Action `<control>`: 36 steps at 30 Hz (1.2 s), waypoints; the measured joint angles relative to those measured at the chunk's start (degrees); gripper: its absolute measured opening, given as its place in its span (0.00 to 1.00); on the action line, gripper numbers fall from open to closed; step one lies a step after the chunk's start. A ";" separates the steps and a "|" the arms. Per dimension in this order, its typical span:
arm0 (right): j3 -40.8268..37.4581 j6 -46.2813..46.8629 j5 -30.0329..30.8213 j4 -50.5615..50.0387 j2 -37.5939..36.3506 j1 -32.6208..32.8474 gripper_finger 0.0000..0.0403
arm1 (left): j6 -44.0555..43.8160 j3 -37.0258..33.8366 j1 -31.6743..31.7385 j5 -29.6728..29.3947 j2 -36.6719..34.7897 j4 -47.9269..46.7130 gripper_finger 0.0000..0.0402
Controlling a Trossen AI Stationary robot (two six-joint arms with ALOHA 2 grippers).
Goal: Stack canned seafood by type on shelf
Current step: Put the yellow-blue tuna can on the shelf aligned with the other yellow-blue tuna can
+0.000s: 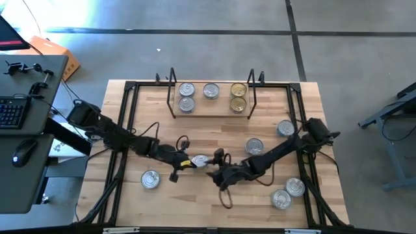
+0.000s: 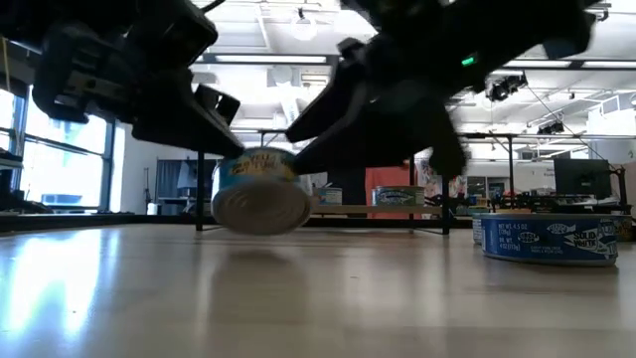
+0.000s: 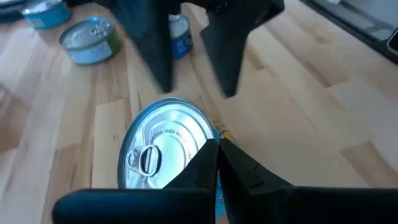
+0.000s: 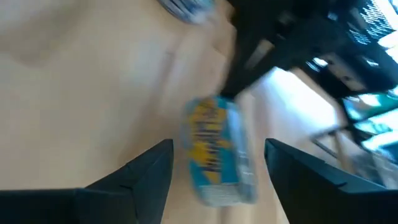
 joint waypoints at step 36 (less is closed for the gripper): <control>8.21 4.85 19.28 -18.48 -1.17 -1.35 0.30 | -19.32 -0.14 -0.67 -8.09 -1.53 -15.34 0.12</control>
